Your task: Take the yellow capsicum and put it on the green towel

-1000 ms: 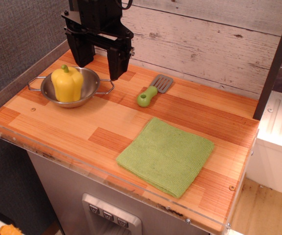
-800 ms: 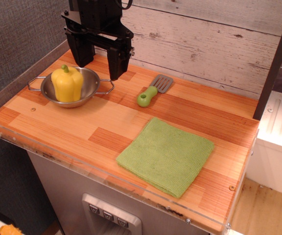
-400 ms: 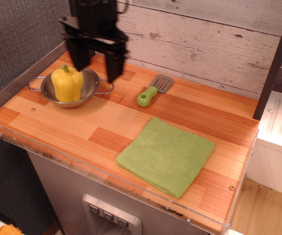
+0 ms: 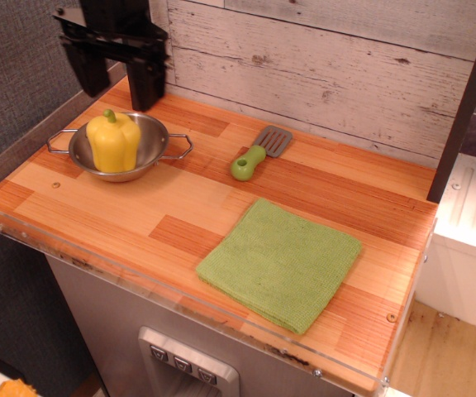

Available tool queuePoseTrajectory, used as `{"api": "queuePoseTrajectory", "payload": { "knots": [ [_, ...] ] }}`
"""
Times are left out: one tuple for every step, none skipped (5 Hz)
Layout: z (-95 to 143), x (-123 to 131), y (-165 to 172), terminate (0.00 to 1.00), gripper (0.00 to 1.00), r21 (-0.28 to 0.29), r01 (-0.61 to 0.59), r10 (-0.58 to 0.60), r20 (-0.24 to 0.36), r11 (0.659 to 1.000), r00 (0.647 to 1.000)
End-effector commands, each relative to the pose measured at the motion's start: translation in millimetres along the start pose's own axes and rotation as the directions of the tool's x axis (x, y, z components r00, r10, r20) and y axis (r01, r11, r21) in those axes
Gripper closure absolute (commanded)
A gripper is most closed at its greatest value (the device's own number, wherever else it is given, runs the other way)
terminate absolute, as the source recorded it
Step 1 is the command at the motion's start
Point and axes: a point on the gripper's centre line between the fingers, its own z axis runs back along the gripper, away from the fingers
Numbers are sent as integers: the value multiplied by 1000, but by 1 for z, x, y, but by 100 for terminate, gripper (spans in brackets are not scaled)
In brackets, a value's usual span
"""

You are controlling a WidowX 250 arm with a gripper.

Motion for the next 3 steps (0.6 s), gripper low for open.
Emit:
{"api": "queuePoseTrajectory", "payload": {
  "knots": [
    [-11, 15, 21, 0, 0, 77, 10, -12, 20, 997, 1000],
    [-27, 13, 25, 0, 0, 78, 14, -14, -1, 997, 1000],
    [-36, 14, 25, 0, 0, 76, 15, -15, -8, 997, 1000]
  ]
}}
